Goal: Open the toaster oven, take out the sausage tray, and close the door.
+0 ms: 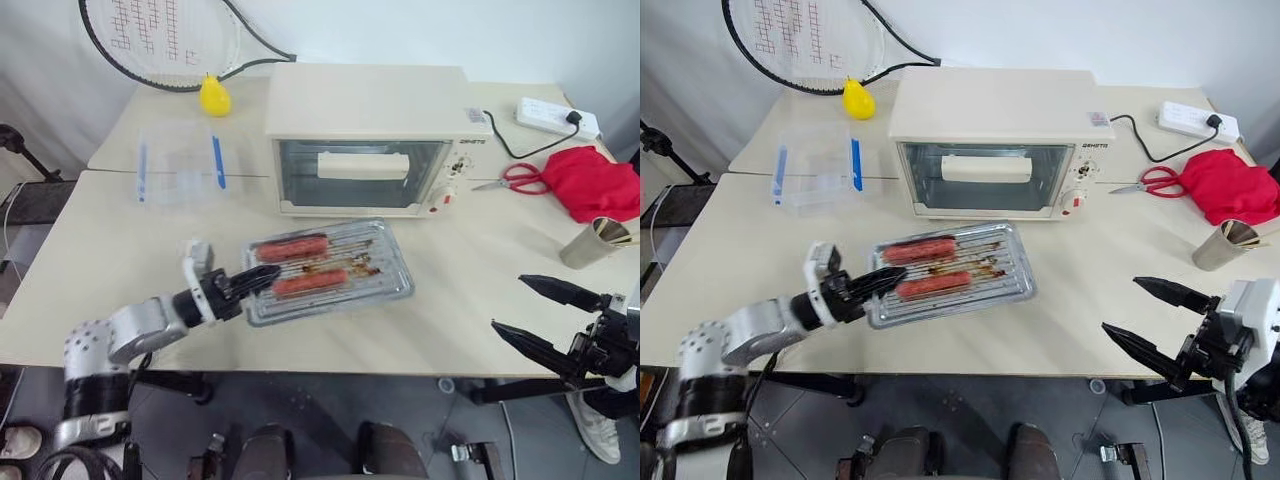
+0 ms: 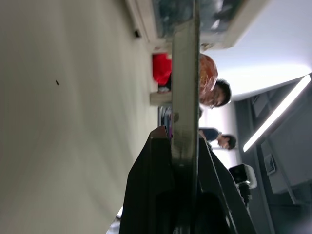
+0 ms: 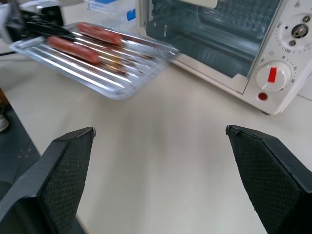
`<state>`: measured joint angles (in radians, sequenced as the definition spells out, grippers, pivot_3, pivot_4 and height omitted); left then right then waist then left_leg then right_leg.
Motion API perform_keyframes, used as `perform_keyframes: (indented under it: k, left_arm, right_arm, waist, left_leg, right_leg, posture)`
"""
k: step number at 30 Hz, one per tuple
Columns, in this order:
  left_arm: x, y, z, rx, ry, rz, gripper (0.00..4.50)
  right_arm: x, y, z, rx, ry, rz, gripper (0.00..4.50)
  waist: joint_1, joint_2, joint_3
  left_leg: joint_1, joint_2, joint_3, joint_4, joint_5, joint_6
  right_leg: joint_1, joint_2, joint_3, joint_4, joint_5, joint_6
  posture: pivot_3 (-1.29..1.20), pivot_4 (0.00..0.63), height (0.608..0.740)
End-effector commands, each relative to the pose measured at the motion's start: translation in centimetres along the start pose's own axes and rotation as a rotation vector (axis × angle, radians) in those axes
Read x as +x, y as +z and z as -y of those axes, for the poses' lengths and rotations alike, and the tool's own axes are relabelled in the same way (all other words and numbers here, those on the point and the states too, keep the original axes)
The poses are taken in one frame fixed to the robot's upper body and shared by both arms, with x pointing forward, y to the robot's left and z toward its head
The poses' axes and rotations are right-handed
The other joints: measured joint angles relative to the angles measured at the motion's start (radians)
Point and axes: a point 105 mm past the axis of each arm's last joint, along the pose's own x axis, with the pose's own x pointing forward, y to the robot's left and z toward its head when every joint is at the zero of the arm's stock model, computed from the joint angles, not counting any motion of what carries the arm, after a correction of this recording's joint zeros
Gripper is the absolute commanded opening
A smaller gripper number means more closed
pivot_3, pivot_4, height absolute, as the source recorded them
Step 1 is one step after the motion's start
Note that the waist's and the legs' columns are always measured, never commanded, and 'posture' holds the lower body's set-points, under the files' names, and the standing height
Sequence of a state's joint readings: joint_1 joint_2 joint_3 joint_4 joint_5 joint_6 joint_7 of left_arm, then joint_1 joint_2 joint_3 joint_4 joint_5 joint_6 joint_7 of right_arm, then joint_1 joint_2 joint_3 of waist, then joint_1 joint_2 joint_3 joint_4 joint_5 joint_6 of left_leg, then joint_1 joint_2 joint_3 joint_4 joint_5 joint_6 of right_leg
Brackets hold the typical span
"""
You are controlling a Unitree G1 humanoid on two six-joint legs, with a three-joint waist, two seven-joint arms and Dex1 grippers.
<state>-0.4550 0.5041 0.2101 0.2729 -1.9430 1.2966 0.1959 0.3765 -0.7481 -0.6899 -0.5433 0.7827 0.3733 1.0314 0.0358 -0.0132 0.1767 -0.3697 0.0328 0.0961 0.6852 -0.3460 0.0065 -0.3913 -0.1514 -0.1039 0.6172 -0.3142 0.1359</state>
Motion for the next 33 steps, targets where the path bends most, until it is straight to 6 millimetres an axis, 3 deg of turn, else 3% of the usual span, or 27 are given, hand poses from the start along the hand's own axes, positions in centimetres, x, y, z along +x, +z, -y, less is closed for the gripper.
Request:
perform_keyframes:
  k: [1, 7, 16, 19, 25, 31, 33]
  left_arm:
    - [1.4, -0.2, 0.4, 0.001, -0.01, -0.058, 0.0]
    - [6.0, -2.1, -1.1, -0.003, 0.046, -0.187, 0.0]
    - [8.1, -2.3, -2.5, 0.101, 0.119, -0.19, 0.0]
    - [8.1, -2.0, -2.1, 0.164, 0.11, -0.179, 0.8]
    - [6.0, -1.0, -1.2, 0.312, 0.124, -0.166, 2.6]
    - [2.8, -0.4, 0.1, 0.475, 0.108, -0.182, 4.34]
    - [0.7, 0.8, 2.2, 0.623, 0.004, -0.094, 4.48]
  right_arm:
    - [-0.6, 1.1, -0.4, -0.031, -0.022, 0.025, 4.49]
    - [-1.8, 1.0, -1.2, -0.025, -0.074, -0.003, 4.49]
    - [-2.3, 0.7, -2.1, -0.013, -0.094, -0.022, 4.49]
    - [-2.4, 0.6, -2.1, -0.012, -0.088, -0.025, 4.5]
    - [-2.1, 0.2, -2.0, -0.009, -0.072, -0.021, 4.5]
    - [-1.5, -0.1, -1.8, -0.01, -0.045, -0.011, 4.5]
    - [-1.2, -0.2, -1.8, -0.009, -0.021, -0.009, 4.5]
  waist:
    - [-0.002, 0.0, 0.0]
    - [0.01, 0.0, 0.0]
    - [0.019, 0.002, -0.001]
    - [0.019, 0.002, -0.001]
    - [0.011, 0.002, -0.001]
    - [0.001, 0.002, -0.001]
    - [-0.001, 0.002, -0.001]
  left_leg:
    - [0.0, 0.0, 0.0, 0.0, 0.0, 0.0]
    - [0.0, -0.001, 0.001, -0.001, 0.0, 0.0]
    - [0.003, -0.002, 0.001, -0.001, 0.0, 0.0]
    - [0.005, -0.002, 0.0, -0.001, 0.0, 0.0]
    - [0.001, -0.001, -0.002, -0.002, 0.0, 0.0]
    - [0.001, -0.001, -0.001, -0.002, 0.0, 0.0]
    - [0.001, -0.001, -0.001, -0.002, 0.0, 0.0]
  right_leg:
    - [0.0, 0.0, 0.0, 0.0, 0.0, 0.0]
    - [0.001, 0.0, 0.0, -0.003, 0.001, 0.002]
    - [0.006, 0.0, -0.001, -0.007, 0.002, 0.003]
    - [0.009, 0.0, -0.002, -0.011, 0.002, 0.003]
    - [0.006, 0.0, -0.003, -0.009, 0.002, 0.003]
    - [0.005, 0.001, -0.002, -0.008, 0.002, 0.003]
    - [0.005, 0.001, -0.001, -0.008, 0.002, 0.003]
  posture:
    - [0.0, 0.15, 0.74]
    - [0.0, 0.15, 0.74]
    - [0.0, 0.15, 0.74]
    - [0.0, 0.15, 0.74]
    - [0.0, 0.15, 0.74]
    - [0.0, 0.15, 0.74]
    - [0.0, 0.15, 0.74]
